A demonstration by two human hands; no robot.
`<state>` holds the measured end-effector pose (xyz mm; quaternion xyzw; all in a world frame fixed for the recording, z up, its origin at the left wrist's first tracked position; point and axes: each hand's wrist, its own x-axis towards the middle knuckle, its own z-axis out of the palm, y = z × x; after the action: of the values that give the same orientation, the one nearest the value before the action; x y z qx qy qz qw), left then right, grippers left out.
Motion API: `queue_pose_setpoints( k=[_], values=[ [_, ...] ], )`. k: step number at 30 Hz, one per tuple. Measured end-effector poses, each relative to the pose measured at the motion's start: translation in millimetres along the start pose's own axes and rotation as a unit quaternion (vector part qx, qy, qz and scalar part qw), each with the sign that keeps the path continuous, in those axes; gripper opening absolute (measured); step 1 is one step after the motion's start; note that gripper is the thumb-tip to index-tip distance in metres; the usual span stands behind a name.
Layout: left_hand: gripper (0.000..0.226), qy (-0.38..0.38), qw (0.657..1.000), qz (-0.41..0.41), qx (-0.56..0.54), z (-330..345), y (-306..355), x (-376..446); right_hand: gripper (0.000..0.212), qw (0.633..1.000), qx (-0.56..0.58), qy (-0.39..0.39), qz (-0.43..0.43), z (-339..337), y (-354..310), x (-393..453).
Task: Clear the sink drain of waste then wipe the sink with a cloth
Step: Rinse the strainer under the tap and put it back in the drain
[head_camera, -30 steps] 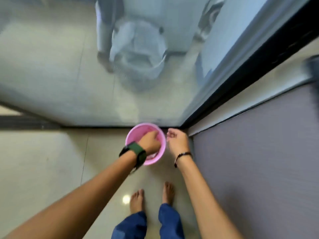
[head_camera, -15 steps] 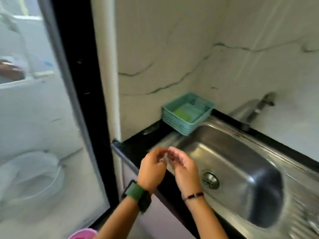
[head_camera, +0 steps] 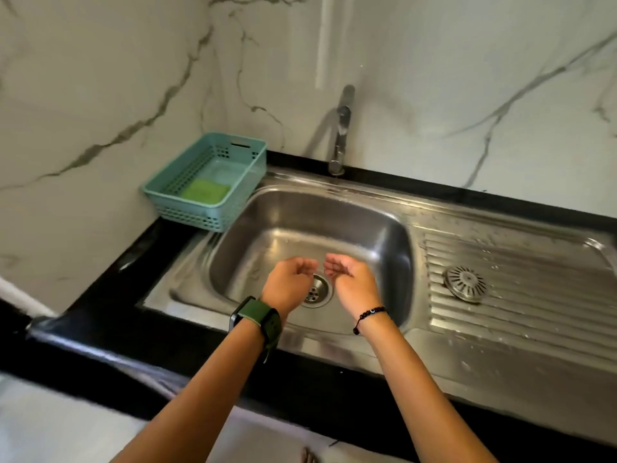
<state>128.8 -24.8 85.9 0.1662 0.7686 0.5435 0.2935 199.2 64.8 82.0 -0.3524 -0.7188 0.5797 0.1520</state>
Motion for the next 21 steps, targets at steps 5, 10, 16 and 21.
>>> queue_pose_setpoints(
  k=[5, 10, 16, 21],
  values=[
    [0.034, -0.067, 0.997, -0.001, 0.03, 37, 15, 13, 0.04, 0.988, -0.113, 0.106, 0.009, -48, 15, 5],
    [0.035, -0.154, 0.988, -0.004, 0.02, 70, 20, 19, 0.047, 0.916, -0.326, 0.232, 0.027, -113, 38, 14],
    [0.034, -0.214, 0.977, -0.016, 0.017, 81, 21, 34, 0.057, 0.852, -0.454, 0.211, 0.155, -173, 67, 43],
    [0.032, -0.229, 0.973, -0.01, 0.022, 78, 24, 57, 0.066, 0.848, -0.453, 0.184, 0.206, -177, 78, 55]
  ],
)
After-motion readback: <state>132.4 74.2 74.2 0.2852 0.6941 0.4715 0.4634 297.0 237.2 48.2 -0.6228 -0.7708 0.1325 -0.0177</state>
